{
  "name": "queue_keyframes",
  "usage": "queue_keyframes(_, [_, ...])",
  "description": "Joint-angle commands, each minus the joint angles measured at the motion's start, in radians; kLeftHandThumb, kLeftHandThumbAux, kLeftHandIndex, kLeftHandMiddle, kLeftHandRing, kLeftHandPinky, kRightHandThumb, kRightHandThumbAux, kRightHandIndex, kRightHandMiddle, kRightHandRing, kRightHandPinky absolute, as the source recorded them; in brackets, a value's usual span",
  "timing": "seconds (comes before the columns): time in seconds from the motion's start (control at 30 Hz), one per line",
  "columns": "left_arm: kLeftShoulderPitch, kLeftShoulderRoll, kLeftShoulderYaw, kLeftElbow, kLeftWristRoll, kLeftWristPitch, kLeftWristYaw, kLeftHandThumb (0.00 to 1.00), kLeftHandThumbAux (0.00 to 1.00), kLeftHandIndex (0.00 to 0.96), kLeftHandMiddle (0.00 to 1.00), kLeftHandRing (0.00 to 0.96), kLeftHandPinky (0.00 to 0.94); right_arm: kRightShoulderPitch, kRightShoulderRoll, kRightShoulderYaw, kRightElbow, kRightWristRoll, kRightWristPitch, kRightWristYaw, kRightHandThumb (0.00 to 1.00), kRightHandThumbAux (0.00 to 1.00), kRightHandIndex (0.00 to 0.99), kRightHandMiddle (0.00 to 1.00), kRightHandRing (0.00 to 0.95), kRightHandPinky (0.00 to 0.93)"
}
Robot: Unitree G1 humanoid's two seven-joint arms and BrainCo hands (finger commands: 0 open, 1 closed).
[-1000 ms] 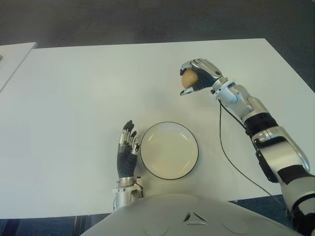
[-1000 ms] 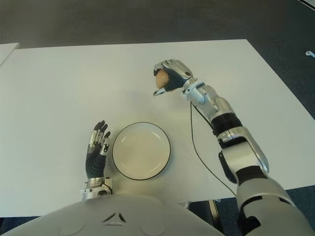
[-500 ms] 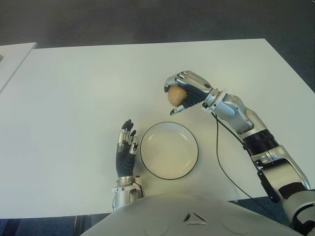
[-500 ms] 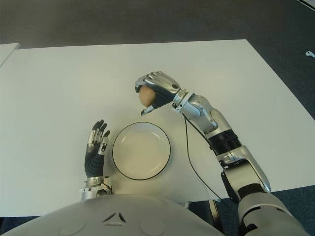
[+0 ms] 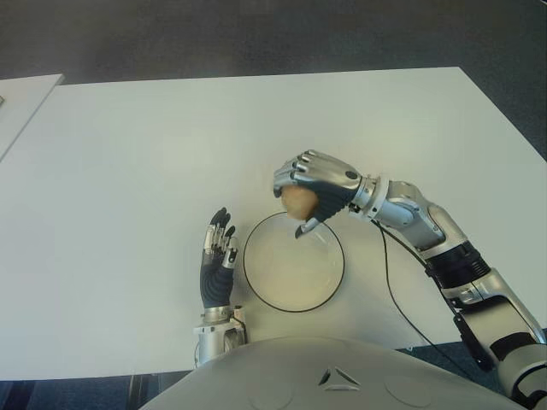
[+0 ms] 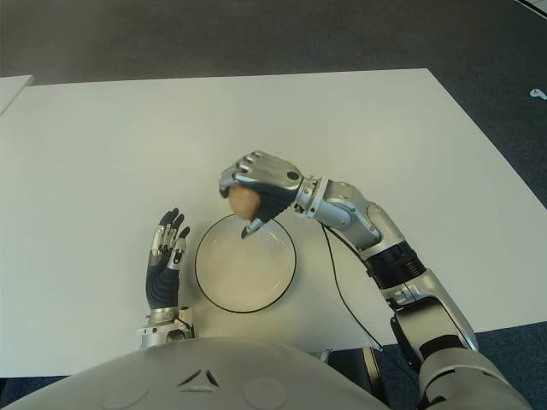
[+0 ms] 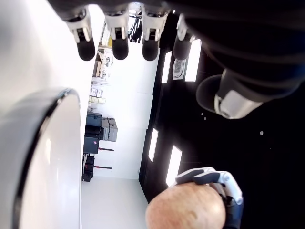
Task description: Put the apples into the plate.
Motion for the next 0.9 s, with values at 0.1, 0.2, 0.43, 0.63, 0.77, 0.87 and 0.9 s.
queue_keyframes(0.1, [-0.018,-0.042,0.025,0.033,0.047,0.024,0.032,0.160,0.471,0.077,0.054,0.047,0.088,0.016,-0.002,0.017,-0.013,-0.005,-0.051,0.031,0.729,0.710,0.440,0.871,0.845,0.830])
queue_keyframes(0.2, [-0.015,-0.039,0.030,0.027,0.068,0.035,0.043,0.151,0.482,0.075,0.054,0.052,0.096,0.015,-0.007,0.034,0.000,-0.008,-0.061,0.059,0.731,0.709,0.441,0.871,0.848,0.840])
queue_keyframes(0.43, [-0.013,-0.052,0.028,0.017,0.102,0.037,0.072,0.149,0.495,0.076,0.058,0.058,0.088,0.029,-0.004,0.054,0.021,-0.038,-0.079,0.074,0.731,0.708,0.441,0.880,0.852,0.856])
queue_keyframes(0.63, [-0.008,-0.056,0.021,0.004,0.130,0.032,0.099,0.145,0.492,0.076,0.059,0.055,0.086,0.057,-0.001,0.044,0.012,-0.101,-0.103,0.028,0.729,0.709,0.441,0.879,0.858,0.855])
queue_keyframes(0.77, [-0.003,-0.048,0.015,-0.002,0.124,0.041,0.101,0.139,0.487,0.074,0.052,0.046,0.073,0.079,-0.007,0.040,0.002,-0.127,-0.102,0.027,0.729,0.709,0.441,0.868,0.855,0.846])
queue_keyframes(0.87, [-0.002,-0.047,0.012,-0.001,0.119,0.043,0.100,0.133,0.486,0.073,0.043,0.036,0.066,0.094,-0.010,0.043,0.003,-0.106,-0.091,0.047,0.729,0.708,0.441,0.861,0.852,0.843])
queue_keyframes(0.9, [-0.002,-0.046,0.011,0.000,0.118,0.041,0.099,0.132,0.486,0.073,0.040,0.033,0.064,0.096,-0.011,0.044,0.004,-0.102,-0.090,0.052,0.729,0.709,0.441,0.859,0.850,0.841])
